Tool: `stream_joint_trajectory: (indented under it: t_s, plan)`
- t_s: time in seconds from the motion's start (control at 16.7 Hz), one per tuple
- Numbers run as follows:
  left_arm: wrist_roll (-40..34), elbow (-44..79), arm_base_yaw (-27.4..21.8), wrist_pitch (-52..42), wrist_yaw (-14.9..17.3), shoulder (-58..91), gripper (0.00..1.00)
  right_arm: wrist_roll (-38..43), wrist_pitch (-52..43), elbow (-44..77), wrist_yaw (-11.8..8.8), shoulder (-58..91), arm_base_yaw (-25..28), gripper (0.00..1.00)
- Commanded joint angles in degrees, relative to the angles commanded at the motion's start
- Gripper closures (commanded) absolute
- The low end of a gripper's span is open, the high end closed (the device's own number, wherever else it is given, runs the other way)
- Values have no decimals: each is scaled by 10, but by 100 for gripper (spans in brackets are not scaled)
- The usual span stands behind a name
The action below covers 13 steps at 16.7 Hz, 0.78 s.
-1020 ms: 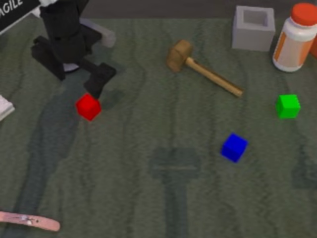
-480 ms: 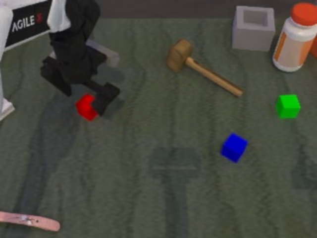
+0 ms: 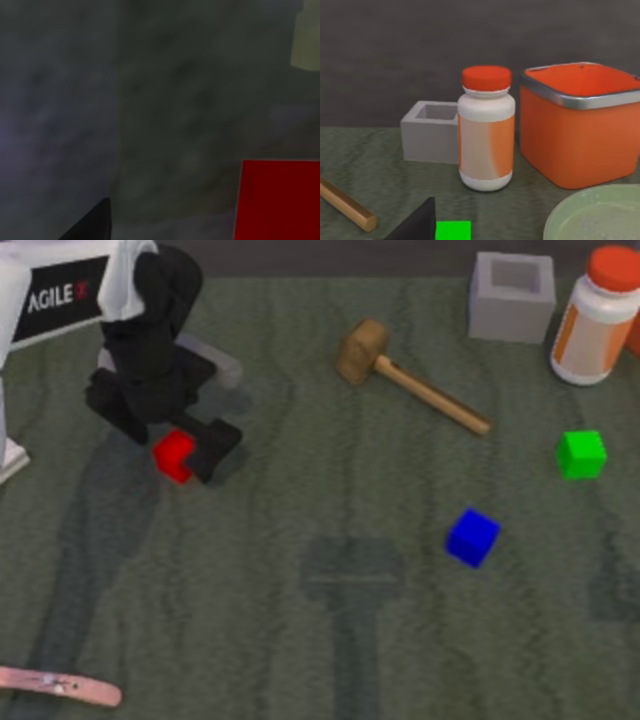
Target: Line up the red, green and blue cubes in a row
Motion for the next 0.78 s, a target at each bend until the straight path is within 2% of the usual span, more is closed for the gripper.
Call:
stream_joint_trajectory:
  t_s: [0.72,0.78]
  plan:
    - [0,0,0,0,0,0,98,0,0,0,0,0,0,0]
    - [0,0,0,0,0,0,100,0,0,0,0,0,0,0]
